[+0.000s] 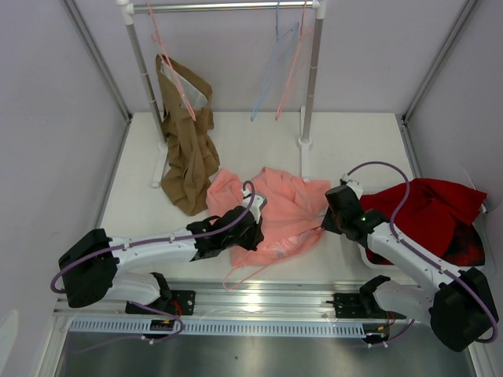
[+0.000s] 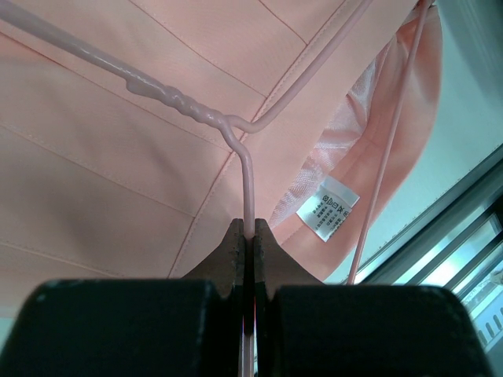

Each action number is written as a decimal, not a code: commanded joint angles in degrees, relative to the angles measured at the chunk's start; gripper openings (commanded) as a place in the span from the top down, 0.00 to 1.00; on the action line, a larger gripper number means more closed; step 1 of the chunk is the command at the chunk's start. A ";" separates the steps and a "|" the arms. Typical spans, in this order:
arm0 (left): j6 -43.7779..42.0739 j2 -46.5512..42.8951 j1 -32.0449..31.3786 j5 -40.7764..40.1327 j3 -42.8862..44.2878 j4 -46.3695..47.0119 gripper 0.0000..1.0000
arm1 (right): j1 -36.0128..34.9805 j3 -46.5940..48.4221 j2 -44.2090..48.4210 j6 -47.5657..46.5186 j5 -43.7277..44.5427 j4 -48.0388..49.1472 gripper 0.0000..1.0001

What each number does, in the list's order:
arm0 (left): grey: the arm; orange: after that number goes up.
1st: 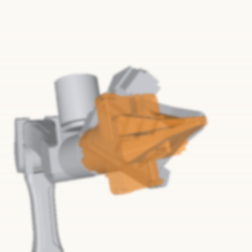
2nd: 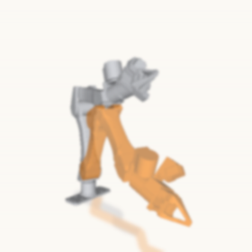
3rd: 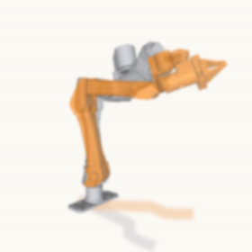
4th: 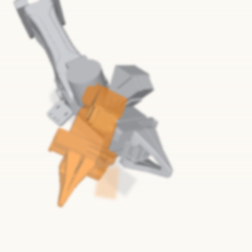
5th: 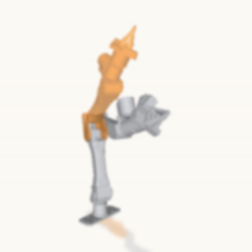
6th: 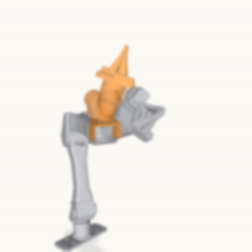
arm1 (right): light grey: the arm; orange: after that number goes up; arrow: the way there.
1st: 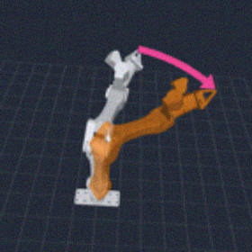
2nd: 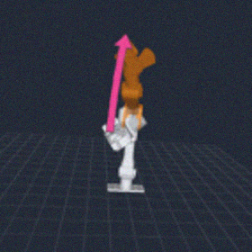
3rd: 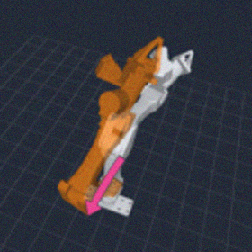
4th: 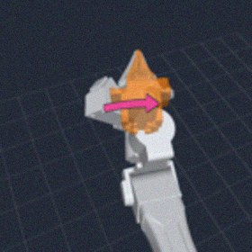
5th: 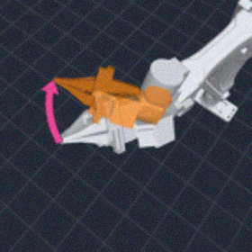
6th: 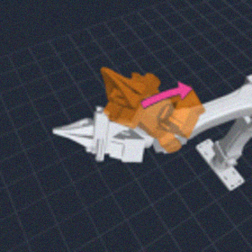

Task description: Place the skirt on the hanger

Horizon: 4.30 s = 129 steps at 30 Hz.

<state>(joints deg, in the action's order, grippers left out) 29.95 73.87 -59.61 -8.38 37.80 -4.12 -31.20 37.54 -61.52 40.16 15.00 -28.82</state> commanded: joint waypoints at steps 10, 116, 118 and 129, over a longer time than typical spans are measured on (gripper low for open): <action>-1.21 -1.09 -0.50 0.38 2.28 0.16 1.00 | 2.02 0.61 -2.47 -2.63 2.75 6.05 0.77; -11.85 5.95 10.31 24.12 11.42 -5.54 0.43 | -17.93 10.62 -2.03 -3.60 -0.59 -11.35 0.32; -11.50 3.23 10.66 22.98 11.16 -7.13 0.42 | -18.19 11.41 -1.15 -4.21 -1.20 -11.44 0.33; 4.29 -11.35 12.59 4.88 4.58 -20.57 0.42 | -18.63 16.77 -9.83 -12.20 -10.78 -2.31 0.37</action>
<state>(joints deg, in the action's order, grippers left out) 25.65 67.20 -47.97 4.71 45.60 -19.11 -49.45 50.50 -66.61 32.40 7.90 -36.38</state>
